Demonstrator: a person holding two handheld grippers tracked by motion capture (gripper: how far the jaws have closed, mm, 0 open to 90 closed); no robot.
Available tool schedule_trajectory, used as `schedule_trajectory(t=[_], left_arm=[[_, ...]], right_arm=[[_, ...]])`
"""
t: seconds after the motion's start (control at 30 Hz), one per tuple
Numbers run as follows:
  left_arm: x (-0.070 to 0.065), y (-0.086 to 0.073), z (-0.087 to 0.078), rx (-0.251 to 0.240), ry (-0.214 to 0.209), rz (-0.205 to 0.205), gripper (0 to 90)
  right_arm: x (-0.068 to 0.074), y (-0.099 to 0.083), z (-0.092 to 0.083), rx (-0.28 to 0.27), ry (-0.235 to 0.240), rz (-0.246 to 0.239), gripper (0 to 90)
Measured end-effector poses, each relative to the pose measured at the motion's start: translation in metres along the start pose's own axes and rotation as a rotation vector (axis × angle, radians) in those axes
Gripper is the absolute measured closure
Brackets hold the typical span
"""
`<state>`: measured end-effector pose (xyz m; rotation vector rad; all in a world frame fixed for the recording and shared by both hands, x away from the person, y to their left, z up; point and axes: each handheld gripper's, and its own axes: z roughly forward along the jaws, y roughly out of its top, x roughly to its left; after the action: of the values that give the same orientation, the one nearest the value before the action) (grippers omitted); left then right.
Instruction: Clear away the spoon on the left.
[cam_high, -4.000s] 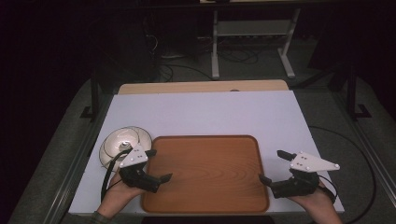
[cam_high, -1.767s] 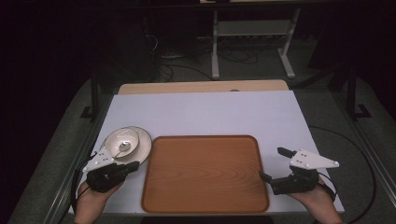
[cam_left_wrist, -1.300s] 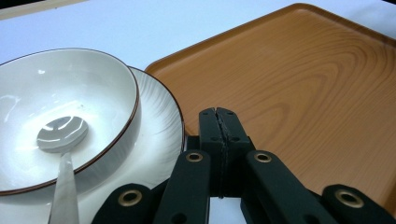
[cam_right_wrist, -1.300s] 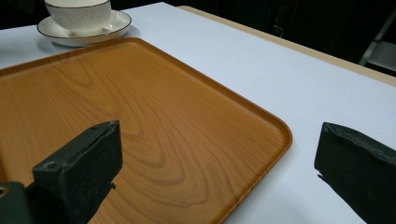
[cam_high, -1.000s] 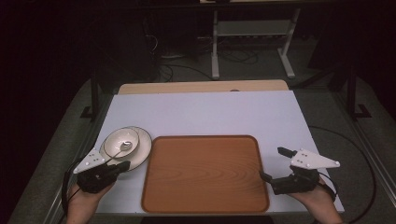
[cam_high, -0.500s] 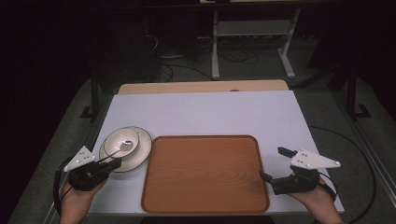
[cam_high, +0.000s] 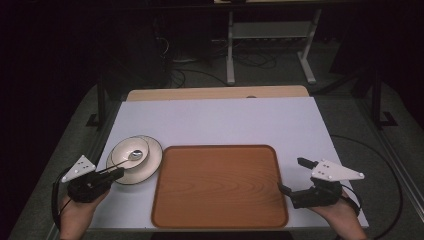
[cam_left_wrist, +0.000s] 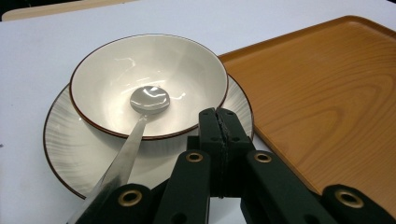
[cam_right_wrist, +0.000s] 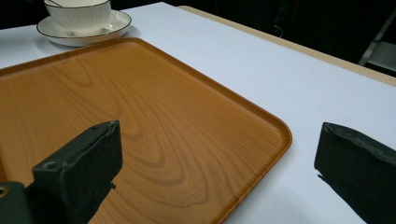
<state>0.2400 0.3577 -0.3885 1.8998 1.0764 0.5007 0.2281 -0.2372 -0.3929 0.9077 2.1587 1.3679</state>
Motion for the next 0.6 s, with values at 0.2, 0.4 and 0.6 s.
schedule_trajectory(t=[0.2,0.4,0.6], left_arm=[[0.004,0.0,0.0,0.0,0.016,-0.01,89.7],[0.01,-0.001,-0.002,-0.003,0.03,-0.022,89.8],[0.015,-0.002,-0.004,-0.012,0.043,-0.033,89.7]], right_arm=[[0.0,0.0,0.0,0.0,0.001,-0.001,0.4],[0.0,0.0,0.0,0.001,0.001,-0.002,0.4],[0.0,0.0,0.001,0.002,0.001,-0.003,0.4]])
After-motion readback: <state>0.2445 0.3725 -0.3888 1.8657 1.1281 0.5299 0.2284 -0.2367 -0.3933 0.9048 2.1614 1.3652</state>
